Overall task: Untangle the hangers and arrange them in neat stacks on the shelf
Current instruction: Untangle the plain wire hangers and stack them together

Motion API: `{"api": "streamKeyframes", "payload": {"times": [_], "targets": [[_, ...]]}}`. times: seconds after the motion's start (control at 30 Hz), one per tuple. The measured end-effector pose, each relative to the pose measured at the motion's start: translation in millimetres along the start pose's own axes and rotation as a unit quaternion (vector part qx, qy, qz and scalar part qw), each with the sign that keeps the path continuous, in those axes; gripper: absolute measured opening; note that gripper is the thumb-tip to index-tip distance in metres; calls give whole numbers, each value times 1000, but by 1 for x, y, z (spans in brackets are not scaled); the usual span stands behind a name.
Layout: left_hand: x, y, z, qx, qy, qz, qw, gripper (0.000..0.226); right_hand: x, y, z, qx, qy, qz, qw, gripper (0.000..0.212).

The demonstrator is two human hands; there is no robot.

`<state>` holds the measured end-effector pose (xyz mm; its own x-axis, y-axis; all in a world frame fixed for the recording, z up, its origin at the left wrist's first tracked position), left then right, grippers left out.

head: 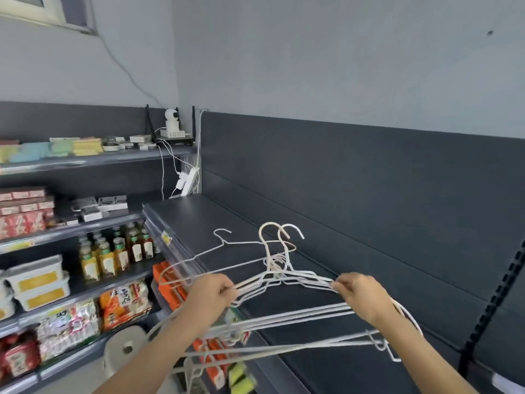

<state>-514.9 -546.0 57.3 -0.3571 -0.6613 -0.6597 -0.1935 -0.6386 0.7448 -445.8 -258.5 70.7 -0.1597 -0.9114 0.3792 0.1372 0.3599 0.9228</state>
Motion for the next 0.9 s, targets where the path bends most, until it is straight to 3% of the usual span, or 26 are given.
{"api": "streamKeyframes", "payload": {"times": [0.3, 0.37, 0.53, 0.6, 0.7, 0.8, 0.9], "targets": [[42, -48, 103, 60, 103, -6, 993, 22, -39, -60, 127, 153, -41, 39, 987, 25], [48, -55, 112, 77, 116, 11, 990, 9, -44, -69, 137, 145, -38, 34, 988, 19], [40, -28, 133, 54, 100, 69, 991, 21, -34, -59, 165, 71, 22, 74, 994, 14], [32, -15, 135, 90, 64, 60, 992, 45, -28, -46, 175, 51, 33, 90, 994, 14], [23, -5, 128, 219, 47, 141, 964, 131, -23, -30, 192, 52, 21, 107, 993, 16], [21, 3, 128, 229, 9, 275, 934, 133, -16, -27, 206, 67, 1, 107, 992, 30], [31, 10, 139, 197, -9, 261, 945, 118, 1, -29, 217, 61, -15, 87, 994, 19]]}}
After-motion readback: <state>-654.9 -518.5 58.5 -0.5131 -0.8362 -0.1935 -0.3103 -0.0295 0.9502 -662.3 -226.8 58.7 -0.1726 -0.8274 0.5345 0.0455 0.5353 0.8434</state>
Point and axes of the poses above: each hand's wrist, its own z-axis towards the middle knuckle, its own y-axis out of the back of the hand, x = y × z, the point moved 5 cm from there along z, towards the middle knuckle, and after that the axes turned 7 degrees about x, right-handed, at the moved point
